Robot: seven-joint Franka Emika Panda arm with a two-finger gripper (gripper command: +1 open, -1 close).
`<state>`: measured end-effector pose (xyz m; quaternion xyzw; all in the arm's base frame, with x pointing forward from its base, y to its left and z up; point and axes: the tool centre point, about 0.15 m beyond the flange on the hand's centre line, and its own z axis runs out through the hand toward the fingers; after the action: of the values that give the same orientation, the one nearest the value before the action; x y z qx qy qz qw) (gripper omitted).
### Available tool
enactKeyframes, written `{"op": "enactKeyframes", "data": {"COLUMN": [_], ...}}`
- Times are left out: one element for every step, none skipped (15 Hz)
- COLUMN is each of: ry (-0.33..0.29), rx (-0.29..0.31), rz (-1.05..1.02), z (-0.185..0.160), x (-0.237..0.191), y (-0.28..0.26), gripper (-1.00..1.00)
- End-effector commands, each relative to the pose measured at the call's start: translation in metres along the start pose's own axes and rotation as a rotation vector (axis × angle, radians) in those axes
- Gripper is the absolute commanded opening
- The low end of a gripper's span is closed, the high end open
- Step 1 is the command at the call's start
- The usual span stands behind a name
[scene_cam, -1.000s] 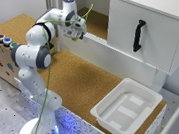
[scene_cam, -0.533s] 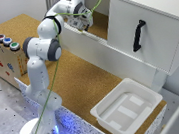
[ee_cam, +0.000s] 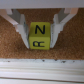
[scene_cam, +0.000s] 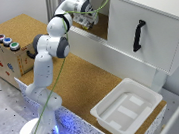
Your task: Place the yellow object inside the left cabinet
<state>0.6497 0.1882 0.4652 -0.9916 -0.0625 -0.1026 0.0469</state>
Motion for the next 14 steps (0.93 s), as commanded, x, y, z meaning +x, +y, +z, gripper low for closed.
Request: {"op": "enactKeyframes", "data": {"ry": [0.014,0.015,0.022,0.010,-0.003,-0.025,-0.046,-0.054,-0.058,-0.069,-0.091,-0.119,-0.149,-0.180], "rx": [-0.076,-0.068,-0.055,-0.032,-0.013,0.005,0.016,0.023,0.024,0.028,0.034,0.032,0.038,0.034], "rz": [-0.080,-0.105,-0.131,-0.153,-0.171,-0.180,-0.184,-0.173,-0.162,-0.142,-0.128,-0.122,-0.116,-0.108], "z": [-0.034,-0.037,-0.042,-0.044,-0.043,-0.040,-0.035,-0.029,-0.026,-0.020,-0.014,-0.004,0.003,0.012], "x": [-0.053,-0.068,-0.096,-0.120,-0.149,-0.173,-0.197,-0.219,-0.234,-0.260,-0.278,-0.299,-0.315,-0.327], "y": [-0.009,-0.008,-0.003,0.004,0.012,0.020,0.026,0.033,0.037,0.043,0.051,0.053,0.056,0.059], "gripper": [1.00,1.00,1.00,1.00,1.00,1.00,1.00,1.00,1.00,1.00,1.00,1.00,1.00,1.00]}}
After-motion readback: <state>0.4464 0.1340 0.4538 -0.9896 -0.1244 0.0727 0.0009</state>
